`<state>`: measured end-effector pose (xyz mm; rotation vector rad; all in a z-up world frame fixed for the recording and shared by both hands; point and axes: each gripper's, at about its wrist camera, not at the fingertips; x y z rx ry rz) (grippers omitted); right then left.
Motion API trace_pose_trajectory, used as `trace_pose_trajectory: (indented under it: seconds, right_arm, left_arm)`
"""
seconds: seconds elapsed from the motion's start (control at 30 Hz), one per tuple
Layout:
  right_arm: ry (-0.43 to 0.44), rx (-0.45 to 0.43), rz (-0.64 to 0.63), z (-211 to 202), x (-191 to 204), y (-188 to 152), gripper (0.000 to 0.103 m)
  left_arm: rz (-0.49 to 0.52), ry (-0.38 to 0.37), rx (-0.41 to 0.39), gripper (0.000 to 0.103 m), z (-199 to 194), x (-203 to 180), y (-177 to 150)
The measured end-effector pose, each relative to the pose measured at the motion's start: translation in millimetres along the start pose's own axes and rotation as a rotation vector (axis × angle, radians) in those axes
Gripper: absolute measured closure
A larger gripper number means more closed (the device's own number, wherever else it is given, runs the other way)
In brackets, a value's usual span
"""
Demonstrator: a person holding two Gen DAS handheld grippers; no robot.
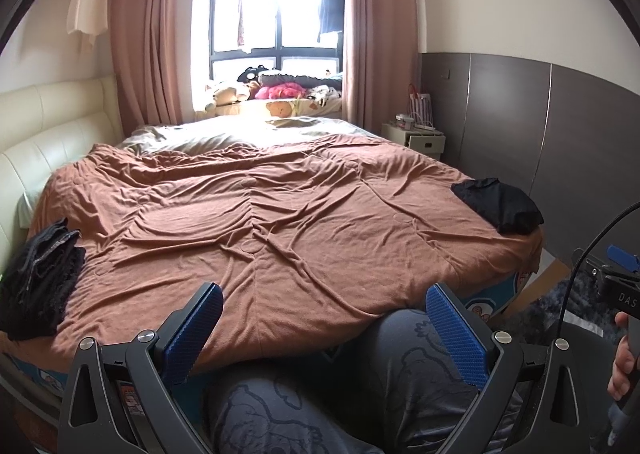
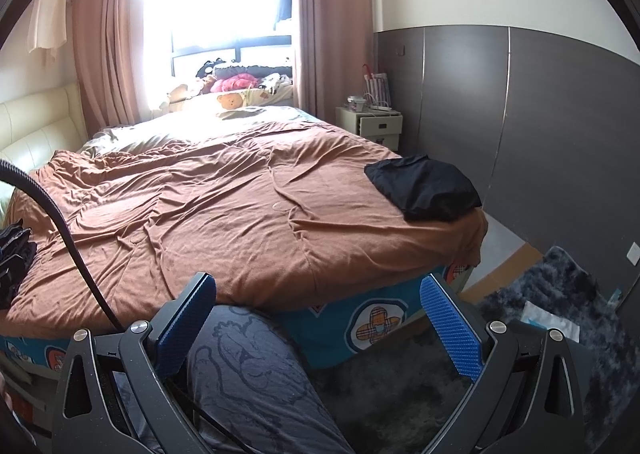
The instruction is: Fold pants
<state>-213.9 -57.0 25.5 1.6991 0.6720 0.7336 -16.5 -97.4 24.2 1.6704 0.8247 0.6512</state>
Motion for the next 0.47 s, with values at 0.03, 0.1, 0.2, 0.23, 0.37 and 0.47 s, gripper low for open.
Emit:
trace_pose_trajectory:
  seconds: [0.03, 0.1, 0.2, 0.23, 0.37, 0.47]
  right_arm:
    - [0.001, 0.0, 0.0, 0.0, 0.1, -0.1, 0.0]
    - [0.002, 0.002, 0.0, 0.7, -0.3, 0.2, 0.0]
    - [0.005, 0.001, -0.002, -0.9, 0.6, 0.2, 0.0]
    - [0.005, 0.002, -0.003, -0.7, 0.5, 0.2, 0.0]
    - [0.006, 0.005, 0.0, -0.1, -1.3, 0.0, 0.0]
    - [0.005, 0.006, 0.002, 0.7, -2.0, 0.5, 0.0]
  left_arm:
    - [-0.002, 0.001, 0.0, 0.0, 0.1, 0.5, -0.2]
    - [-0.004, 0.0, -0.004, 0.0, -1.5, 0.2, 0.1]
    - [-0.003, 0.0, -0.004, 0.0, -2.2, -0.3, -0.4]
    - [-0.002, -0.001, -0.005, 0.0, -2.4, -0.3, -0.4]
    - [-0.002, -0.003, -0.004, 0.0, -3.2, -1.2, -0.5]
    - [-0.008, -0.01, -0.007, 0.0, -3.5, -1.0, -0.2]
Point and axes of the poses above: each gripper's, at about its wrist camera, not at the fingertips, and z roughly the way its jaws point, x to its left, y to its top, and after that the axes turned 15 degrees about -x, right-handed
